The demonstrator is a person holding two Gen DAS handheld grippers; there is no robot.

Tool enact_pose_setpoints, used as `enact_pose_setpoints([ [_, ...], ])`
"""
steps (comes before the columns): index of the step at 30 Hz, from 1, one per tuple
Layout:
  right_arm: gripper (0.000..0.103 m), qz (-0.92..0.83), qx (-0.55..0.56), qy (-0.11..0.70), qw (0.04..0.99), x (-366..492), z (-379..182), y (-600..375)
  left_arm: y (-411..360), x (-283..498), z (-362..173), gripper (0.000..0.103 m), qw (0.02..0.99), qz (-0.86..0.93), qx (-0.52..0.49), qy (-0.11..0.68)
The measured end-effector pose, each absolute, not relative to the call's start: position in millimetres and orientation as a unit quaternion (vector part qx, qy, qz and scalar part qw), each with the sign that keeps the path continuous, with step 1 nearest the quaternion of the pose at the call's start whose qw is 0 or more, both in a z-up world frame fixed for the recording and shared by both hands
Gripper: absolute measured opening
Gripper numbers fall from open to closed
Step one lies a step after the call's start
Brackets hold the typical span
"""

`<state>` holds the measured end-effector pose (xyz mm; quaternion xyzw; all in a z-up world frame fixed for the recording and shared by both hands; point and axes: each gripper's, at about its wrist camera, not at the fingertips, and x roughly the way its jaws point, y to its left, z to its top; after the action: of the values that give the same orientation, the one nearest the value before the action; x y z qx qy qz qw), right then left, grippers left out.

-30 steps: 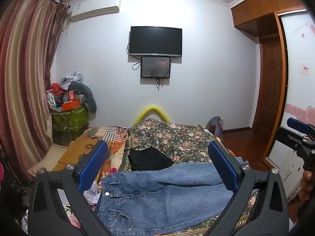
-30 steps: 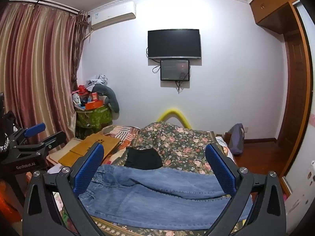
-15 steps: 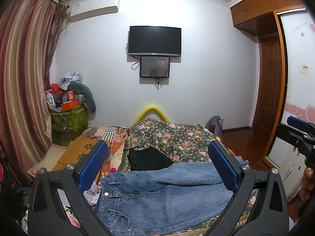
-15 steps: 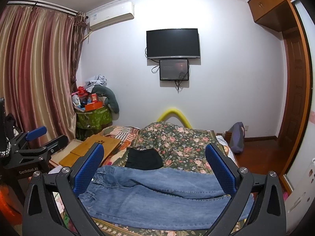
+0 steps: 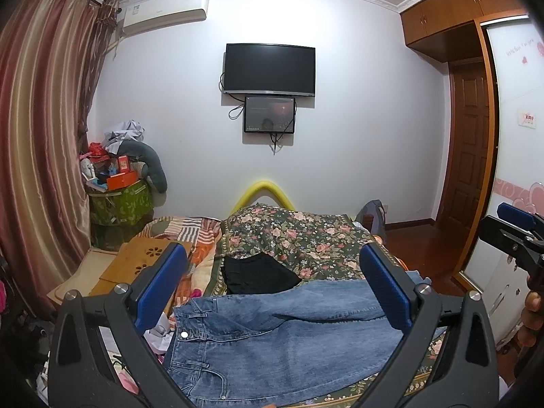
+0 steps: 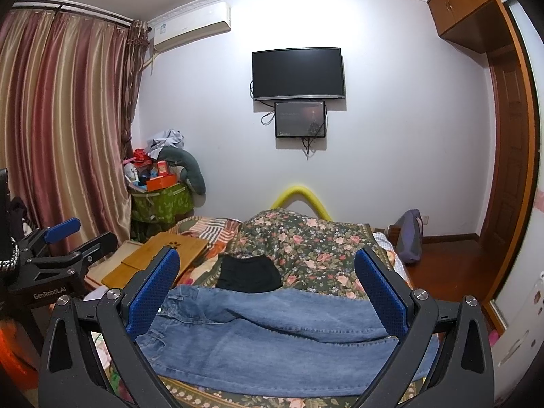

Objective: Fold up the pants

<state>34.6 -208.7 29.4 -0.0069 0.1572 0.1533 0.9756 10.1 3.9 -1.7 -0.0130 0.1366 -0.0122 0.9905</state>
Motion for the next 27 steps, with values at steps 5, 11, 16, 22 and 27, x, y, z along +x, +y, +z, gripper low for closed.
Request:
enact_pose_setpoints([
  [5, 0.102, 0.153, -0.008, 0.160, 0.975, 36.9, 28.0, -209.6, 0.8, 9.4, -5.7, 0.103, 0.991, -0.012, -0.013, 0.136],
  [11, 0.102, 0.152, -0.009, 0.161, 0.975, 38.1, 27.3, -210.9, 0.3, 9.7, -5.9, 0.103, 0.991, -0.011, -0.013, 0.135],
  [16, 0.102, 0.152, -0.008, 0.161, 0.975, 38.5, 26.6, -211.2, 0.3, 10.7, -7.8, 0.103, 0.991, -0.011, -0.014, 0.136],
  [22, 0.102, 0.151, -0.009, 0.162, 0.975, 37.9, 24.9, -210.4, -0.4, 11.4, -7.4, 0.103, 0.991, -0.011, -0.015, 0.135],
  [27, 0.102, 0.151, -0.007, 0.164, 0.975, 38.7, 24.8, -210.1, 0.0, 11.6, -8.4, 0.103, 0.991, -0.011, -0.016, 0.136],
])
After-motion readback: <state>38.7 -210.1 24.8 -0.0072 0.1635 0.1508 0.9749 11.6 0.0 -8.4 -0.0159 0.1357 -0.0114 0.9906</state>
